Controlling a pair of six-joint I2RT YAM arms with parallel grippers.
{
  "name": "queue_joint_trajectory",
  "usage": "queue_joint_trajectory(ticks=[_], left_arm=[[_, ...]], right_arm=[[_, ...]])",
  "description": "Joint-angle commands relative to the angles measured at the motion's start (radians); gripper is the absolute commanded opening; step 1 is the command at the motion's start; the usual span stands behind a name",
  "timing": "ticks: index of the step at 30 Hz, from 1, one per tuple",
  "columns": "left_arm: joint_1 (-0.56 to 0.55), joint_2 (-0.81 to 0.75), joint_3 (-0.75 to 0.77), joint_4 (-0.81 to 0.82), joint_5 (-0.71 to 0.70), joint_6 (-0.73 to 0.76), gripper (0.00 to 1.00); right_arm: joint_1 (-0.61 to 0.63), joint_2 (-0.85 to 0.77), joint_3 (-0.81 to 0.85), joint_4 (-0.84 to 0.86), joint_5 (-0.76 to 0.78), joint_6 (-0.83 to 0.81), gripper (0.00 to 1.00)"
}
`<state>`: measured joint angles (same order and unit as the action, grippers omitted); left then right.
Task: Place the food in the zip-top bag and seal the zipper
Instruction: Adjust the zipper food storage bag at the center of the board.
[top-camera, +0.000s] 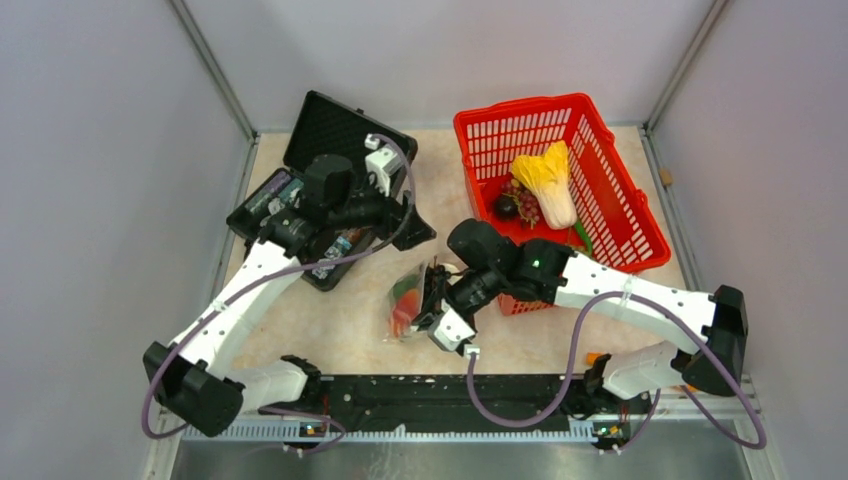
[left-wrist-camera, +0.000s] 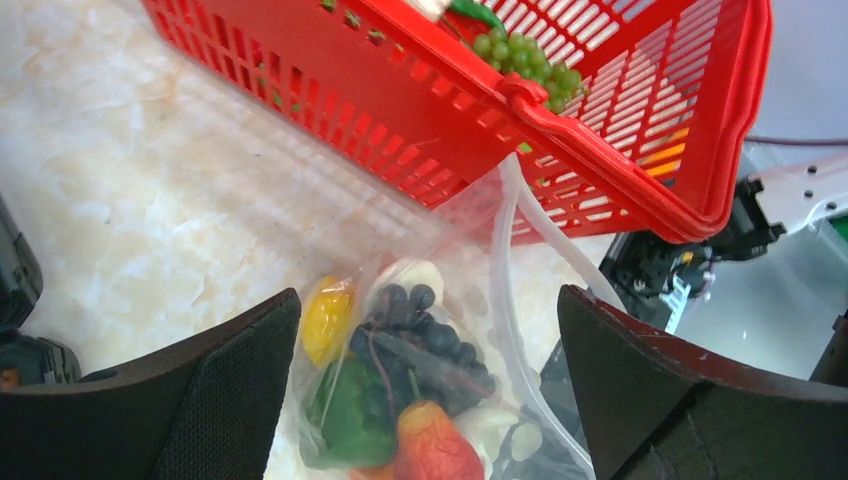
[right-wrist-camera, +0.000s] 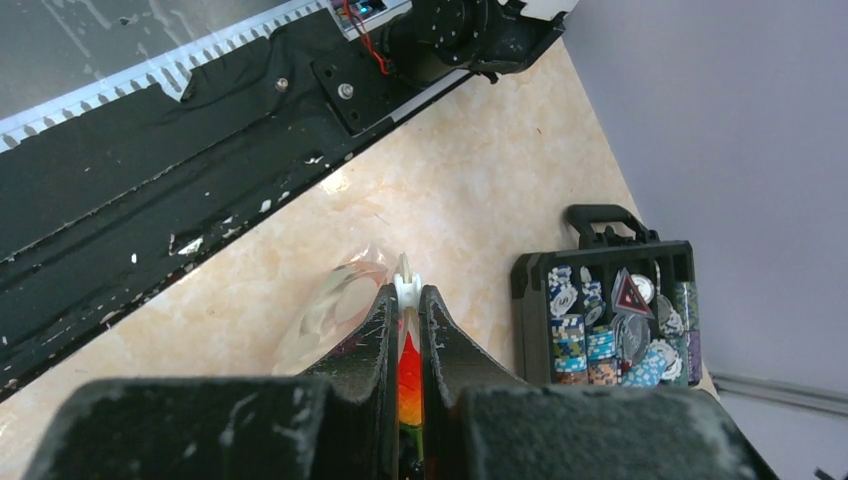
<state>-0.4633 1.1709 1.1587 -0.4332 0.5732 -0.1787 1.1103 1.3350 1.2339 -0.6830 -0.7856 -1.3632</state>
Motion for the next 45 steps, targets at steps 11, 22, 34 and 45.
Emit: queue_joint_trajectory(ticks=[11, 22, 34, 45], left_arm=[[-0.167, 0.222, 0.183, -0.197, -0.110, 0.151, 0.94], [-0.192, 0.249, 0.181, -0.192, -0.250, 0.124, 0.48], [-0.192, 0.206, 0.158, -0.129, -0.337, 0.092, 0.00], [-0.103, 0.032, 0.020, -0.027, -0.712, -0.194, 0.00]], right_arm=[[0.016, -0.060, -0.033, 0.098, 0.009, 0.047, 0.00], [0.016, -0.065, -0.051, 0.152, 0.047, 0.088, 0.00], [0.016, -0.102, -0.090, 0.224, 0.075, 0.157, 0.17], [0.016, -0.280, -0.278, 0.794, 0.308, 0.858, 0.47]])
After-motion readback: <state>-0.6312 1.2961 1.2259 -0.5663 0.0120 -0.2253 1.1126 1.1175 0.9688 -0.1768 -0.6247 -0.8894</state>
